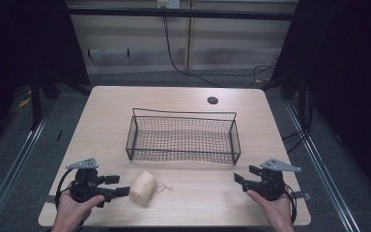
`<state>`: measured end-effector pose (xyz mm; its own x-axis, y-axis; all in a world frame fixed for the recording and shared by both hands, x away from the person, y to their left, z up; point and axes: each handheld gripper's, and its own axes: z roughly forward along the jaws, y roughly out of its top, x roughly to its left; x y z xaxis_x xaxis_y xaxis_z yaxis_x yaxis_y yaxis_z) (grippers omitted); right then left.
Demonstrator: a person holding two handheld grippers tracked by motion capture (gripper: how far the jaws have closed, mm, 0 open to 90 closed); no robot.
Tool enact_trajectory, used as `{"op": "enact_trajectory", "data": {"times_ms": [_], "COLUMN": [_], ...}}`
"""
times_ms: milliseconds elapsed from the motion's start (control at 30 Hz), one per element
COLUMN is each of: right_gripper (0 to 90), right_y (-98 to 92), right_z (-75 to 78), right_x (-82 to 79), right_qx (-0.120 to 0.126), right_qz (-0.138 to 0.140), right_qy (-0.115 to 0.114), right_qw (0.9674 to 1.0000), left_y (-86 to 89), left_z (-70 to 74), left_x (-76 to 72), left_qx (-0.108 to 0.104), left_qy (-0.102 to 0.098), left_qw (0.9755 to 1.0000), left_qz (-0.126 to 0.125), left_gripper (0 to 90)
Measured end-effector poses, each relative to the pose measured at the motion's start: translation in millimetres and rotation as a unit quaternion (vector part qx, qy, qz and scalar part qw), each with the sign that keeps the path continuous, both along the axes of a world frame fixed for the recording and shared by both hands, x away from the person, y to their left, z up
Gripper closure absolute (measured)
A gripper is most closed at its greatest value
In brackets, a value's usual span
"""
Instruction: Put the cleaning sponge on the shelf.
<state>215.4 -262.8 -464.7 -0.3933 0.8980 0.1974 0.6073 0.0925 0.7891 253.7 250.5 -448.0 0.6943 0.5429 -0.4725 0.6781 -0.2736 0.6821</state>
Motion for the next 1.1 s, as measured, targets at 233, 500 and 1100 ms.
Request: {"op": "enact_trajectory", "data": {"times_ms": [233, 500, 1100], "right_gripper": [27.0, 27.4, 26.6], "right_y": [2.7, 6.3, 14.4], "right_z": [11.0, 14.3, 10.2], "right_x": [-4.3, -6.8, -4.8], "right_qx": [0.015, 0.024, 0.018], "right_qz": [0.018, 0.027, 0.052], "right_qy": [-0.001, 0.006, 0.032], "right_qw": [0.9997, 0.9993, 0.998], "left_y": [0.0, -3.7, -29.9], "left_z": [3.4, 11.4, 24.9], "left_x": [-0.9, -3.1, 17.7], "left_qx": [0.022, 0.052, 0.176], "left_qy": [0.005, -0.001, 0.074], "left_qw": [0.9996, 0.9984, 0.9805], "left_qz": [-0.014, -0.021, -0.046], "left_gripper": [31.7, 32.1, 26.7]}}
